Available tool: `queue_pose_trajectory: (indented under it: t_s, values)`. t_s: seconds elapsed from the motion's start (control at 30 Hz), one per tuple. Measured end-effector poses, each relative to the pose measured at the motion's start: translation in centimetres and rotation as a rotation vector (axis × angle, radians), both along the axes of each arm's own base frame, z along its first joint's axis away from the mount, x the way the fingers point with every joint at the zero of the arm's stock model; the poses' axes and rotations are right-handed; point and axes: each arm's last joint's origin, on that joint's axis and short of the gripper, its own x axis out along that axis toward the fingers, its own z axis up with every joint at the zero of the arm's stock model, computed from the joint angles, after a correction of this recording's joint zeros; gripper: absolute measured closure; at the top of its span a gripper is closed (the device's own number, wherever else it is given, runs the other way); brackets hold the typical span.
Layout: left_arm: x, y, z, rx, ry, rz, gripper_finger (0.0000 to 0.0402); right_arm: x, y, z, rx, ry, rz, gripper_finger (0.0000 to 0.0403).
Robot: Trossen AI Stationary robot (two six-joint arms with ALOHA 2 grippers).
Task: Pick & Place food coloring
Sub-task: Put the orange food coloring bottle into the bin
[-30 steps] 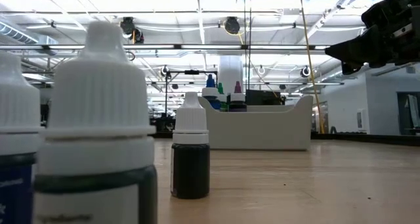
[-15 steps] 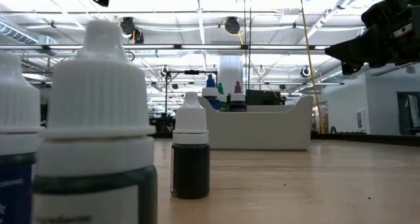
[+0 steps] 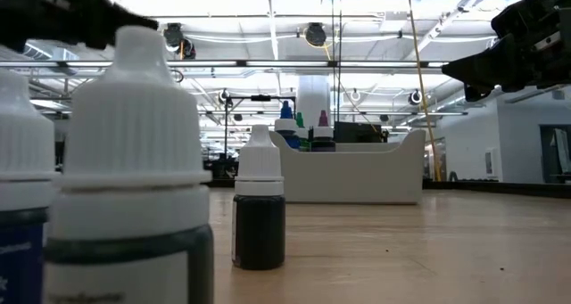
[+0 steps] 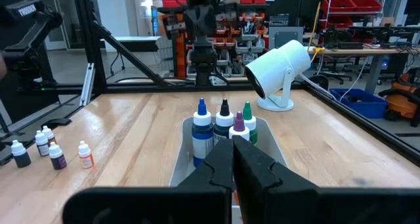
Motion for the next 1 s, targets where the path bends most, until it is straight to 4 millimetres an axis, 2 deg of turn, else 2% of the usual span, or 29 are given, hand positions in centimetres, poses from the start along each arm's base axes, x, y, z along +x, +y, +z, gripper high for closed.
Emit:
queue_pose_trajectory:
  t_s: [0.13, 0.37, 0.53, 0.7, 0.8, 1.0]
  values:
    - [-1.1, 0.0, -1.8, 0.009, -0.021, 0.019, 0.0400, 0.0, 0.0, 0.0, 0.000, 0.000, 0.000, 0.0403]
    - [-2.8, 0.6, -2.5, 0.010, -0.129, 0.019, 0.0400, 0.0, 0.0, 0.0, 0.005, 0.000, 0.000, 0.0403]
    - [-3.0, 1.0, -2.9, -0.072, -0.128, -0.023, 0.0400, 0.0, 0.0, 0.0, 0.005, 0.000, 0.000, 0.0403]
    - [-2.9, 1.5, -3.8, -0.203, -0.123, 0.028, 0.0400, 0.0, 0.0, 0.0, 0.021, 0.000, 0.000, 0.0403]
    - [-2.8, 1.5, -5.0, -0.217, -0.076, 0.036, 0.0400, 0.0, 0.0, 0.0, 0.023, 0.003, -0.001, 0.0403]
    - [-2.9, 1.6, -4.7, -0.192, -0.116, 0.061, 0.0400, 0.2, -0.1, -0.3, 0.024, 0.037, -0.018, 0.0403]
